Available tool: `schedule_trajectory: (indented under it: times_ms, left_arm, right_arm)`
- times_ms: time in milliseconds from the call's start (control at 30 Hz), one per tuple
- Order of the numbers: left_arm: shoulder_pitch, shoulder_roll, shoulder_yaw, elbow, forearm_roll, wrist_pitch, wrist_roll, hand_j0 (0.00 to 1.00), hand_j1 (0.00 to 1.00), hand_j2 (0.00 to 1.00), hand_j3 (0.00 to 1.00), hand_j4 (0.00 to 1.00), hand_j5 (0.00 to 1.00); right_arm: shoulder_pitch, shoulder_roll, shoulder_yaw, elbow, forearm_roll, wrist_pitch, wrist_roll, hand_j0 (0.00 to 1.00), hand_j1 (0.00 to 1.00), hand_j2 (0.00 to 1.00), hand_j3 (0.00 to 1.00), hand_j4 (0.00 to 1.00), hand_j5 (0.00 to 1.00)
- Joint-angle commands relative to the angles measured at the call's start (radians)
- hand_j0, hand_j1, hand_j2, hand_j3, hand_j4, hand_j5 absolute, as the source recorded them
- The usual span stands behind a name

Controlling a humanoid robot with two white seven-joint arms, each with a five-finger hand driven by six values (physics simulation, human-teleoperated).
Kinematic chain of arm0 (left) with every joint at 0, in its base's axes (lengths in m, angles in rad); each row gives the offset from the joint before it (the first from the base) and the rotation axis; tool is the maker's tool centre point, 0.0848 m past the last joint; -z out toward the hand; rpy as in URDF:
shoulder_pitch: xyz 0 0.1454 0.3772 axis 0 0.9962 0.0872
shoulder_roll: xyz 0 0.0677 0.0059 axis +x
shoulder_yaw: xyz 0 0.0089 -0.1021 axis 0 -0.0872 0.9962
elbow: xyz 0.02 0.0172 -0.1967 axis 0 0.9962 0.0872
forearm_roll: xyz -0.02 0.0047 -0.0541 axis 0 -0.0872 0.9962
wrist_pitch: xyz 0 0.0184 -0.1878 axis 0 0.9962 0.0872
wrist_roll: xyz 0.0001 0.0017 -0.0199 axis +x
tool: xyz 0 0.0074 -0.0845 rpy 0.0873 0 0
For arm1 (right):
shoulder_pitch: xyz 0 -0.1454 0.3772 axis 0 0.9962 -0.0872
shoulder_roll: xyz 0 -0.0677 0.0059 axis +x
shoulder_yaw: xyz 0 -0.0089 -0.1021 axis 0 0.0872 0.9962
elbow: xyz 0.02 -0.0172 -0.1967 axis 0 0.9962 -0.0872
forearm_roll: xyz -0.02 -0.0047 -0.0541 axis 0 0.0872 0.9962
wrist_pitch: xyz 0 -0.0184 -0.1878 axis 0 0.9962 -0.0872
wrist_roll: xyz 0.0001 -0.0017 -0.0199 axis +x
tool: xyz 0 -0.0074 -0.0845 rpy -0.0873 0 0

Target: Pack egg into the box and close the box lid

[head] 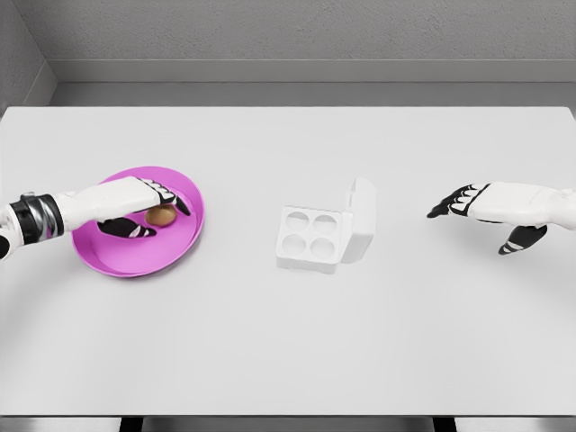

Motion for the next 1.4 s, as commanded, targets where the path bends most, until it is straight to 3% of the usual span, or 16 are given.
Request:
schedule_trajectory:
  times_ms: [0,500,800,900,1033,1367]
  left_arm:
    - [0.0,0.003,-0.001,0.0,0.006,0.002,0.0,0.64,0.64,0.64,0.64,0.64,0.64]
    - [0.005,0.009,-0.021,0.003,0.024,0.002,0.0,0.49,0.49,0.49,0.49,0.49,0.49]
    - [0.006,0.01,-0.021,0.009,0.027,0.002,0.0,0.46,0.46,0.46,0.46,0.46,0.46]
    - [0.012,0.013,-0.019,0.002,0.061,0.002,0.0,0.46,0.46,0.46,0.46,0.46,0.46]
    - [0.012,0.027,-0.011,-0.054,0.088,0.002,0.0,0.46,0.46,0.46,0.46,0.46,0.46]
    - [-0.002,0.046,-0.008,-0.089,0.148,0.002,0.0,0.46,0.46,0.46,0.46,0.46,0.46]
  right_arm:
    - [0.0,-0.001,0.0,0.0,-0.005,0.002,0.0,1.0,1.0,1.0,1.0,1.0,1.0]
    - [0.002,-0.001,-0.002,0.0,-0.005,0.002,0.0,1.0,1.0,1.0,1.0,1.0,1.0]
    - [0.002,-0.004,-0.002,0.001,-0.007,0.002,0.0,1.0,1.0,1.0,1.0,1.0,1.0]
    - [0.0,-0.004,-0.002,0.001,-0.007,0.002,0.0,1.0,1.0,1.0,1.0,1.0,1.0]
    - [0.0,-0.001,-0.002,0.003,-0.007,0.002,0.0,1.0,1.0,1.0,1.0,1.0,1.0]
    - [-0.005,-0.009,-0.026,0.017,-0.008,0.002,0.0,1.0,1.0,1.0,1.0,1.0,1.0]
